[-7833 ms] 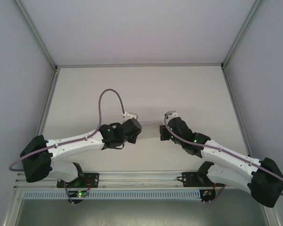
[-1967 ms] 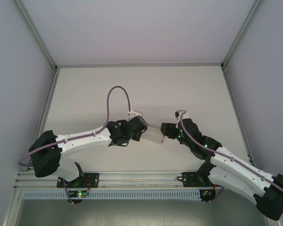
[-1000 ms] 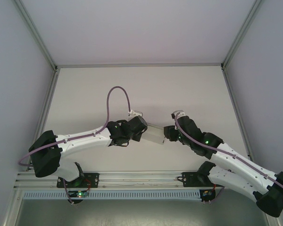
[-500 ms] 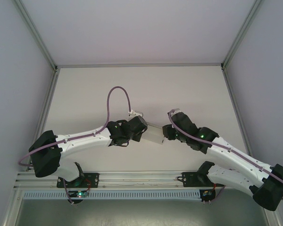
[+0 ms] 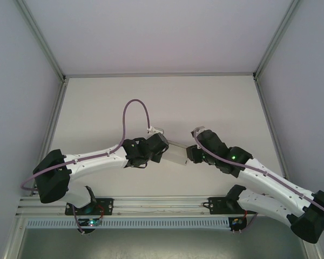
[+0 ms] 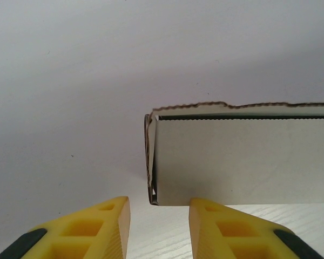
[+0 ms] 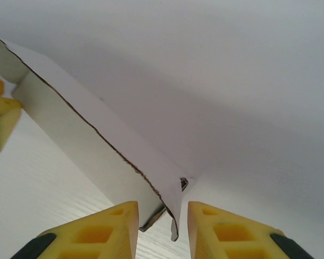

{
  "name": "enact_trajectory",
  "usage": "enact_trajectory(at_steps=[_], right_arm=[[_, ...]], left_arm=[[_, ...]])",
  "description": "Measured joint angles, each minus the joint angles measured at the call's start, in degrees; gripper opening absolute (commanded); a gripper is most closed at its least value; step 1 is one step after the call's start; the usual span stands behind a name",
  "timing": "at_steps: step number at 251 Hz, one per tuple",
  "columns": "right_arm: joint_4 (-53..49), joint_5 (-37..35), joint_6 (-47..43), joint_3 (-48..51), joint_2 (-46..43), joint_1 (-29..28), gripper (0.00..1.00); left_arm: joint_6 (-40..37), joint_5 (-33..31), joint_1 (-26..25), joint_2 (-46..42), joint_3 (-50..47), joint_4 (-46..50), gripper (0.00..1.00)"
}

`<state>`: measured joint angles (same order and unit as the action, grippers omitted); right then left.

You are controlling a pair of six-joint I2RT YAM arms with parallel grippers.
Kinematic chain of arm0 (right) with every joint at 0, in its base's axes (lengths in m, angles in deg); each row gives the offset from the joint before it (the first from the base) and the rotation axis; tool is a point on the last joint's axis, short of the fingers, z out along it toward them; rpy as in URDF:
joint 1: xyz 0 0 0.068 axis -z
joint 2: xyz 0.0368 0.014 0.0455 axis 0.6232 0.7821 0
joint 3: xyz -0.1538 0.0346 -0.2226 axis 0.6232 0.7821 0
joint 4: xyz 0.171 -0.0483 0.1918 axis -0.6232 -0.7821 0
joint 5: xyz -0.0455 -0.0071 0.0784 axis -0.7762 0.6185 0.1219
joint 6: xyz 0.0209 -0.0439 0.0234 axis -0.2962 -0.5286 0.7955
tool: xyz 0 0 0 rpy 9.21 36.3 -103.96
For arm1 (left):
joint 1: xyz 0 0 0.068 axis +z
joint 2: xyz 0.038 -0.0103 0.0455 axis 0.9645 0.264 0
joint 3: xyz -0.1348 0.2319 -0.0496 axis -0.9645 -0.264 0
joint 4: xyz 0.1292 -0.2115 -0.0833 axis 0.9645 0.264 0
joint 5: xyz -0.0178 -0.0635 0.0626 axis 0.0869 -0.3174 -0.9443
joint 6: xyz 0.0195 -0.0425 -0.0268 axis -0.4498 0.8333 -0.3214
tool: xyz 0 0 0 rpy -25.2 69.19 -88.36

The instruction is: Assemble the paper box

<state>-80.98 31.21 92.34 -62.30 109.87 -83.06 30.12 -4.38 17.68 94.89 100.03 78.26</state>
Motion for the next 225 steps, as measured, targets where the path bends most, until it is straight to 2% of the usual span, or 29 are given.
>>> enact_trajectory(at_steps=[32,69,84,98,161,225], right_arm=[[-0.9,-0.3,-0.8,0.0,2.4,0.0,0.22],[-1.7,-0.9,-1.1,-0.4,3.7,0.0,0.11],[-1.8,-1.1,-1.2,-0.6,3.7,0.0,0.09],[-1.9,-1.1,-1.3,-0.9,3.9,0.0,0.00],[-1.2,-1.6,0.2,-1.1,4.6,0.0,0.00],[4.5,-1.5,5.3,-0.9,4.5,0.0,0.00]], left_arm=[[-0.2,0.0,0.0,0.0,0.0,-0.3,0.34],[-0.2,0.1,0.0,0.0,-0.2,-0.8,0.34],[-0.2,0.2,0.0,0.0,-0.3,-1.0,0.34],[-0.2,0.2,0.0,0.0,-0.3,-1.1,0.34],[-0.4,1.6,0.0,0.0,-0.5,-1.8,0.31],[-0.8,5.8,0.0,1.0,-0.9,-4.5,0.30]])
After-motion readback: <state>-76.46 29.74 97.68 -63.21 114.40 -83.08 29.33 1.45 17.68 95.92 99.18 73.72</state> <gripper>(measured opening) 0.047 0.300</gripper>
